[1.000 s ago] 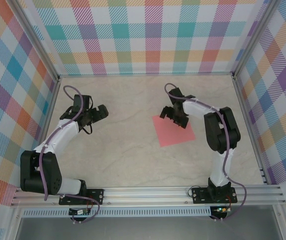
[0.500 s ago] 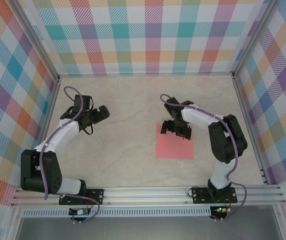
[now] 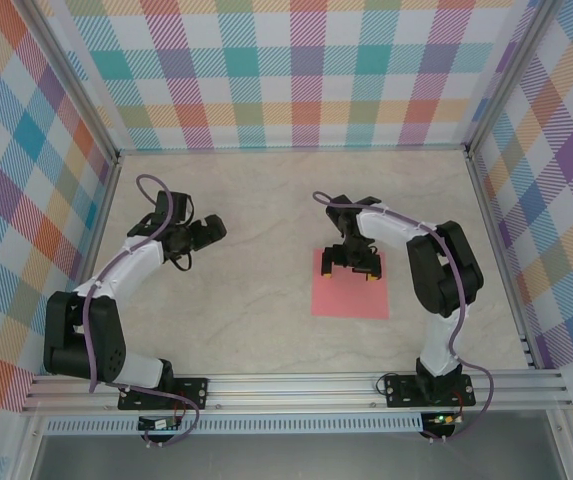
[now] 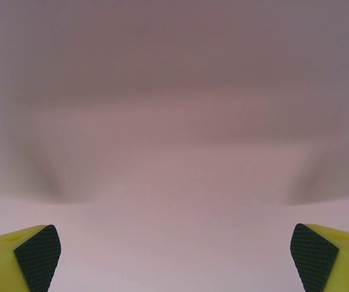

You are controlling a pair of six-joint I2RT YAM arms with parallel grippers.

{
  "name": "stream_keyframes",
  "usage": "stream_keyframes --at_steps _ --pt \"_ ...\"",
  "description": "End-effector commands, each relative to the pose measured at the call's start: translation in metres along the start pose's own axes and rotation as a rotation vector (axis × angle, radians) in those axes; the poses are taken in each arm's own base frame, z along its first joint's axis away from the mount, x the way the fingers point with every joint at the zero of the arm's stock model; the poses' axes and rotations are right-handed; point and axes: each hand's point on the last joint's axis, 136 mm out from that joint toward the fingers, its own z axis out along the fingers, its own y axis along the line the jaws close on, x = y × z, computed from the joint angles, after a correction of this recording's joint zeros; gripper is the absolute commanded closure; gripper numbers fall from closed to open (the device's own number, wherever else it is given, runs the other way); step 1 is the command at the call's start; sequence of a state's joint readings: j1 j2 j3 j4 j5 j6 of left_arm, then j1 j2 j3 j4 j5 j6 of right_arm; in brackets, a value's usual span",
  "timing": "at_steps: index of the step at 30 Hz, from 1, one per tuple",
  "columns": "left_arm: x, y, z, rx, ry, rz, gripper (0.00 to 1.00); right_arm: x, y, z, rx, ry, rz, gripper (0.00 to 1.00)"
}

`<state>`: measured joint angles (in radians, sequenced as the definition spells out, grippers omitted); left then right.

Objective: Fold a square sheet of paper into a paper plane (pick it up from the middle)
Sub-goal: Fold the square sheet of paper in half at the center of the table.

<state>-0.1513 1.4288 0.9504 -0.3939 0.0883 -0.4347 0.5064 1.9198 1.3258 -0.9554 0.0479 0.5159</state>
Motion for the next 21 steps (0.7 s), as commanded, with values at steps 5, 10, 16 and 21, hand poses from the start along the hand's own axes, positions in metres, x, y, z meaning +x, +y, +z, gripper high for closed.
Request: stream_keyframes --at_steps 5,10,16,21 --pt "0.007 -0.001 -0.001 -0.019 0.011 -0.002 0.0 0.001 0.002 0.007 0.009 0.042 -0.07 0.0" --pt "0.008 -0.001 -0.002 -0.024 0.017 0.008 0.0 0.002 0.002 0.019 0.014 0.063 -0.055 0.0" --pt "0.013 0.0 -0.001 -0.03 0.027 0.011 0.0 0.009 -0.003 0.04 0.027 0.091 -0.03 0.0" --pt "0.013 -0.001 -0.001 -0.032 0.025 0.013 0.0 0.014 -0.006 0.055 0.033 0.112 -0.024 0.03"
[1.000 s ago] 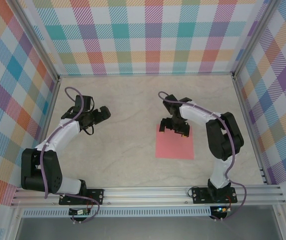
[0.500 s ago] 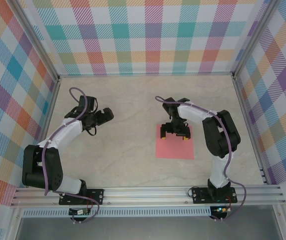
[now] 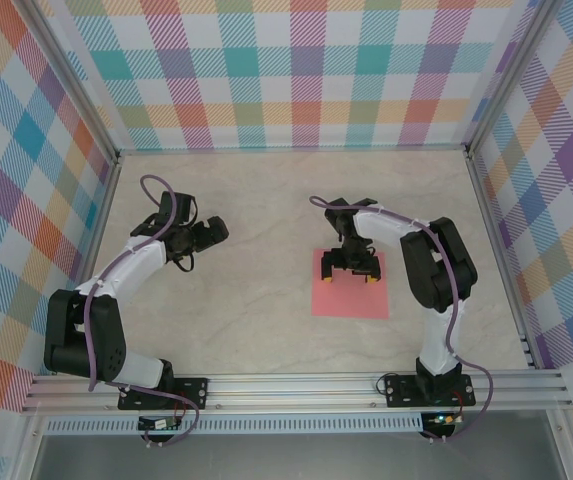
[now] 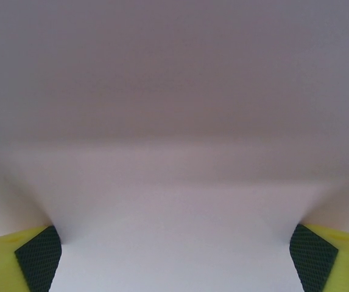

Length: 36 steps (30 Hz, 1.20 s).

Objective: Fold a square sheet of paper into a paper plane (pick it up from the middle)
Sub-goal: Fold the square sheet of paper in half at the center of the table.

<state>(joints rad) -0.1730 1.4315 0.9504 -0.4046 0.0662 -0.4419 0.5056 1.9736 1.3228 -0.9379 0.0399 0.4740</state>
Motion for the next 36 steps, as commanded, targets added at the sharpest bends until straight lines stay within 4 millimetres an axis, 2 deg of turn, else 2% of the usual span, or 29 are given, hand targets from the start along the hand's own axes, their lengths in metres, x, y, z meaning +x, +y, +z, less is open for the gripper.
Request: stream_keyframes --at_steps 1,14,20,22,28,30,32,35,36 --pt "0.009 0.001 -0.002 -0.016 0.02 0.005 0.0 0.012 -0.005 0.04 0.019 0.073 0.014 0.04" --pt "0.011 0.001 -0.003 -0.022 0.024 0.006 0.0 0.01 -0.007 0.039 0.027 0.054 0.015 0.1" --pt "0.012 0.001 -0.005 -0.022 0.024 0.008 0.0 0.0 0.002 0.015 -0.019 -0.011 0.018 0.15" --pt "0.012 0.0 -0.005 -0.017 0.023 0.006 0.0 -0.005 0.007 0.007 -0.051 -0.04 0.026 0.21" --pt "0.019 -0.008 -0.003 0.036 0.045 -0.037 0.0 -0.016 0.014 -0.012 -0.118 -0.141 0.089 0.52" --pt "0.023 -0.016 -0.001 0.087 0.069 -0.055 0.0 -0.019 0.024 -0.022 -0.178 -0.171 0.093 0.61" --pt "0.03 -0.028 0.0 0.152 0.094 -0.073 0.0 -0.02 0.044 -0.038 -0.303 -0.195 0.08 0.67" --pt "0.041 -0.044 0.002 0.244 0.132 -0.105 0.01 -0.019 0.083 -0.069 -0.559 -0.219 0.02 0.7" --pt "0.039 -0.052 0.002 0.284 0.119 -0.112 0.02 -0.014 0.097 -0.079 -0.652 -0.203 -0.006 0.7"
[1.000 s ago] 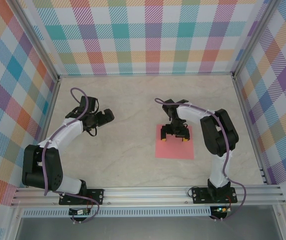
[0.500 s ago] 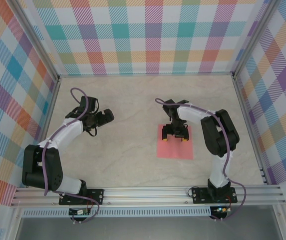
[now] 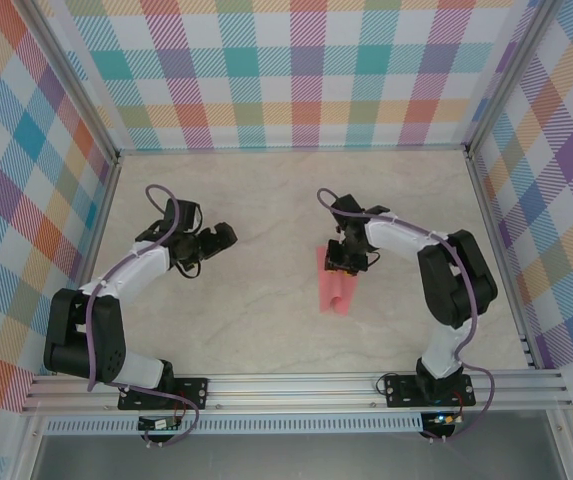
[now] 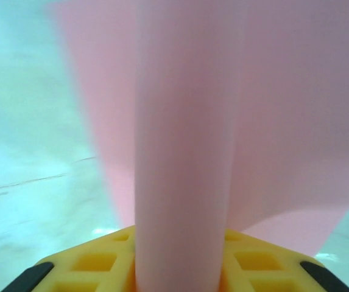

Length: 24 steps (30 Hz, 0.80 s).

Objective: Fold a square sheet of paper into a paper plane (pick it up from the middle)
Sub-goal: Fold the square sheet of paper in half at the center of the table.

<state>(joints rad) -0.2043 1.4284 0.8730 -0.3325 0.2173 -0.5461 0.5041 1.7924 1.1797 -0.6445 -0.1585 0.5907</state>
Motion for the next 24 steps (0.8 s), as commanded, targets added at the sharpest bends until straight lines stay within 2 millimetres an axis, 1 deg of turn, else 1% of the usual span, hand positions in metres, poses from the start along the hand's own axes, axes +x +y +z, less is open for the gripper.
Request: stream_keyframes --at_steps 1,2,4,6,8,10,12,14,16,20,24 --pt "0.011 -0.035 -0.001 0.181 0.027 -0.041 0.02 -0.001 0.077 -0.029 -0.409 -0.005 -0.058 0.7" --pt "0.014 -0.042 0.0 0.222 0.033 -0.053 0.03 0.0 0.089 -0.033 -0.49 0.006 -0.065 0.7" --pt "0.021 -0.052 0.002 0.289 0.045 -0.074 0.03 0.002 0.102 -0.034 -0.585 0.027 -0.06 0.7" --pt "0.027 -0.057 0.004 0.313 0.05 -0.089 0.03 0.003 0.104 -0.027 -0.619 0.039 -0.047 0.71" --pt "0.037 -0.062 0.006 0.318 0.065 -0.089 0.03 0.006 0.101 -0.021 -0.634 0.039 -0.042 0.71" --pt "0.047 -0.065 0.007 0.31 0.07 -0.075 0.03 0.007 0.091 -0.013 -0.591 0.031 -0.03 0.7" --pt "0.056 -0.066 0.008 0.299 0.073 -0.062 0.03 0.008 0.079 -0.004 -0.527 0.019 -0.028 0.67" --pt "0.066 -0.067 0.009 0.291 0.07 -0.056 0.03 0.009 0.06 0.006 -0.433 -0.001 -0.027 0.6" --pt "0.072 -0.069 0.008 0.296 0.064 -0.05 0.03 0.007 0.045 0.011 -0.343 -0.027 -0.049 0.52" --pt "0.081 -0.071 0.007 0.29 0.043 -0.034 0.02 0.003 0.018 0.012 -0.194 -0.089 -0.093 0.41" --pt "0.088 -0.077 0.01 0.3 0.067 -0.026 0.02 0.0 0.005 0.008 -0.12 -0.124 -0.12 0.32"
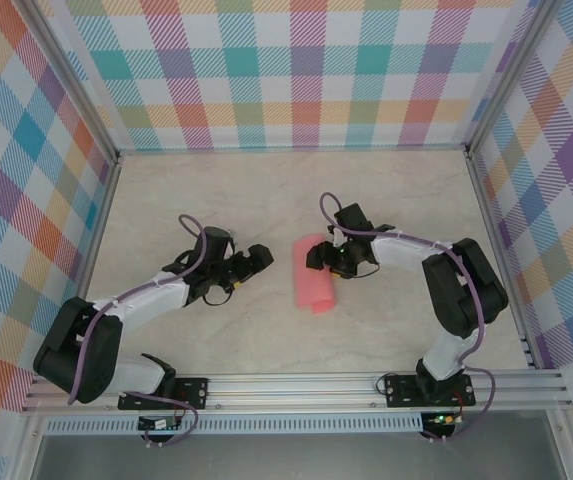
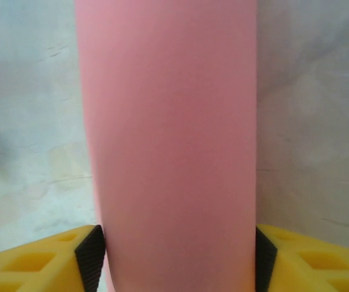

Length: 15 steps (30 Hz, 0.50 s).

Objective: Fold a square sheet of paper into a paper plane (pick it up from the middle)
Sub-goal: Fold the square sheet of paper in half at the center of the table.

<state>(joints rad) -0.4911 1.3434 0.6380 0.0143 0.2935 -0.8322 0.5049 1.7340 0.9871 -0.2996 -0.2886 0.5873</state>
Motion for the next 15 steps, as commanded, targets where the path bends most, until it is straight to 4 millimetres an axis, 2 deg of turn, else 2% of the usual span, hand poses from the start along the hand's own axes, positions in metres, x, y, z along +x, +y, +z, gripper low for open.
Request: stream_keyframes --at_steps 1,8,11,15 --pt "-0.003 -0.01 0.002 0.029 -0.02 0.005 0.02 0.0 -0.019 -0.01 0.12 -0.033 -0.061 0.3" --pt "0.002 -0.028 0.017 0.076 0.026 0.031 0.03 -0.003 -0.034 -0.013 0.209 -0.042 -0.081 0.2" --pt "0.006 -0.031 0.027 0.074 0.056 0.032 0.04 -0.001 -0.036 -0.017 0.218 -0.027 -0.081 0.21" --pt "0.012 -0.038 0.037 0.093 0.073 0.043 0.07 0.004 -0.035 -0.018 0.168 0.008 -0.074 0.29"
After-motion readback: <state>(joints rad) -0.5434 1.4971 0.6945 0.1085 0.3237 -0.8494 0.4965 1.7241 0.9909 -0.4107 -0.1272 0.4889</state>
